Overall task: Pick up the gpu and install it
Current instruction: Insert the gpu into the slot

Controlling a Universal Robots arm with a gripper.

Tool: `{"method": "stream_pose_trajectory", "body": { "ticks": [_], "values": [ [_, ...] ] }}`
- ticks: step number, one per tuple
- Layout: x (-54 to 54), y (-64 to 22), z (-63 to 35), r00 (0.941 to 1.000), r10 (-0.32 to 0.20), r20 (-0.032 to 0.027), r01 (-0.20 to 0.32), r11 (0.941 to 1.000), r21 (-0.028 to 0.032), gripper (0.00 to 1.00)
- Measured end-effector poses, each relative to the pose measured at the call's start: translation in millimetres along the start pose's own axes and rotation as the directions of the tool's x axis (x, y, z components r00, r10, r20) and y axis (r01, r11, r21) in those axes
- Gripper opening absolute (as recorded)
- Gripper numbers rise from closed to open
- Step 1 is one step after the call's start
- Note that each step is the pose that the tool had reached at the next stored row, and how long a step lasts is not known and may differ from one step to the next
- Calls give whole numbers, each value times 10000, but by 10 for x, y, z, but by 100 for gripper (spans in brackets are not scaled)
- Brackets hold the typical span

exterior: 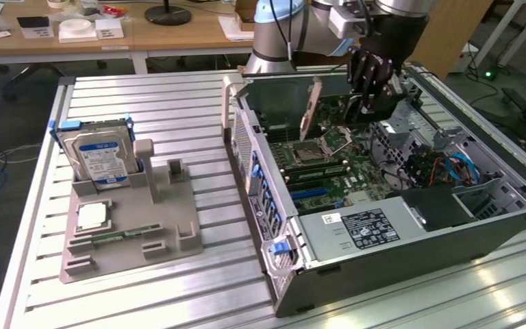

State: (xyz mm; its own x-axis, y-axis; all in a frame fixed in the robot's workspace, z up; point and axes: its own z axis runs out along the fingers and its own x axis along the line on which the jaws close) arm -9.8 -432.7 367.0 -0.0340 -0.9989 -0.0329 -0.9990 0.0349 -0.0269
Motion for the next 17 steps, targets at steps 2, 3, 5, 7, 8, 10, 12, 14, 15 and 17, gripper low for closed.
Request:
{"method": "stream_pose_trajectory", "body": {
  "ticks": [2,3,5,7,8,10,12,14,15,17],
  "values": [
    [1,25,16,10000,-4,-13,4,9999,124,28],
    [2,41,30,10000,-4,-13,5,9999,157,28],
    [3,81,66,10000,5,-18,-5,9999,173,28],
    [1,117,101,10000,34,-31,-33,9998,175,28],
    [1,136,119,10000,59,-47,-58,9998,176,28],
    [3,146,154,9996,280,-68,-278,9994,188,28],
    [4,147,188,9988,477,-82,-475,9987,197,28],
    [6,150,224,9987,512,-84,-510,9985,198,28],
    [6,158,242,9986,516,-85,-514,9985,196,28],
    [8,179,279,9988,493,-84,-491,9986,190,28]
  ]
}}
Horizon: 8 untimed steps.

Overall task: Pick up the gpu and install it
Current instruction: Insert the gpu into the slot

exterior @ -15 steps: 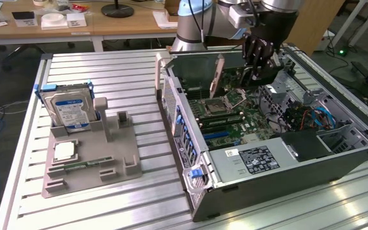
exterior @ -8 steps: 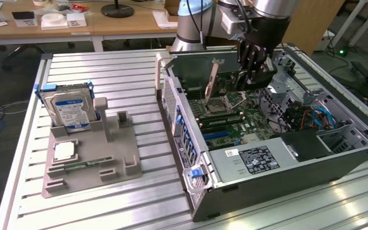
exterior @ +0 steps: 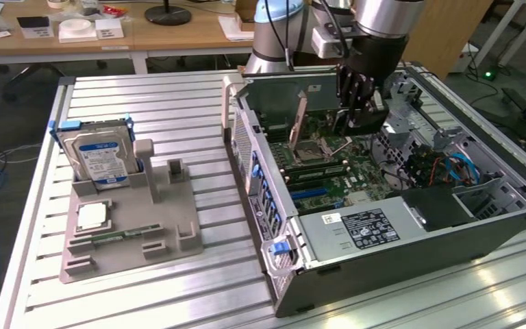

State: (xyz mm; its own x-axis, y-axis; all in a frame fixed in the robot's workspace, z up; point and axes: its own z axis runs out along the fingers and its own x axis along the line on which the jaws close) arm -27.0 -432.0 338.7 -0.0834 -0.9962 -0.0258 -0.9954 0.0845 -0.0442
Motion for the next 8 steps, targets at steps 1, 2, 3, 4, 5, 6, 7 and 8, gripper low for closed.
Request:
{"method": "stream_pose_trajectory", "body": {
  "ticks": [1,2,3,4,5,6,7,8],
  "values": [
    [1,8,18,10000,-4,0,4,10000,-3,28],
    [2,13,36,10000,-3,0,3,10000,-5,28],
    [11,12,42,10000,-7,-3,7,10000,-7,28],
    [30,11,45,10000,-7,-2,7,10000,-6,28],
    [40,11,51,10000,-5,-1,5,10000,-5,28],
    [43,16,65,10000,-2,3,2,10000,-5,28],
    [44,24,80,10000,-3,1,3,10000,-5,28],
    [46,40,96,10000,-4,-1,4,10000,-7,28]
  ]
}}
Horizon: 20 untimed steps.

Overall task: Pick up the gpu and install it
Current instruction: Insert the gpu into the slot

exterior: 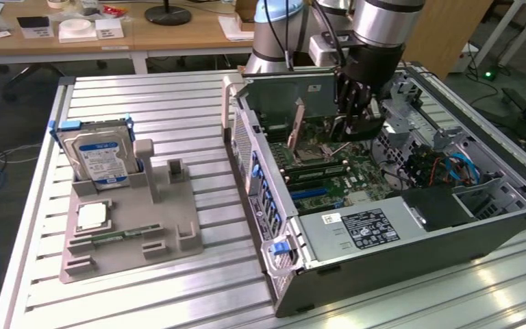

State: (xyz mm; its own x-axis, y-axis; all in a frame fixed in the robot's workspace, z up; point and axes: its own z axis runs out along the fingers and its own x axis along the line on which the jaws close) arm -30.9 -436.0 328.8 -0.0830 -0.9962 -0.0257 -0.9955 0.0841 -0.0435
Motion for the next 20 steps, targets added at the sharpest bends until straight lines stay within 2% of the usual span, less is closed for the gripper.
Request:
{"method": "stream_pose_trajectory", "body": {
  "ticks": [10,15,20],
  "values": [
    [15,134,174,9999,-135,3,135,9999,-46,28],
    [17,138,241,9991,-415,12,416,9991,-90,28],
    [19,141,307,9992,-412,13,412,9991,-92,28]
  ]
}}
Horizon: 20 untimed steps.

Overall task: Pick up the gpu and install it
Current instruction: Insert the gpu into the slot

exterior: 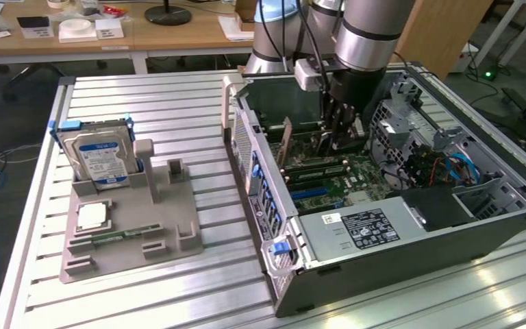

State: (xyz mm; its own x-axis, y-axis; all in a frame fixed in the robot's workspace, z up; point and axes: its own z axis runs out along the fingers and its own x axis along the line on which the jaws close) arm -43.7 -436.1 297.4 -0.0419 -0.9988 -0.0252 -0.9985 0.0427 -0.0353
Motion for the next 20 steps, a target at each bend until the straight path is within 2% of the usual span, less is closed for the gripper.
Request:
{"method": "stream_pose_trajectory", "body": {
  "ticks": [20],
  "values": [
    [82,27,98,10000,29,-6,-29,10000,1,28]
  ]
}}
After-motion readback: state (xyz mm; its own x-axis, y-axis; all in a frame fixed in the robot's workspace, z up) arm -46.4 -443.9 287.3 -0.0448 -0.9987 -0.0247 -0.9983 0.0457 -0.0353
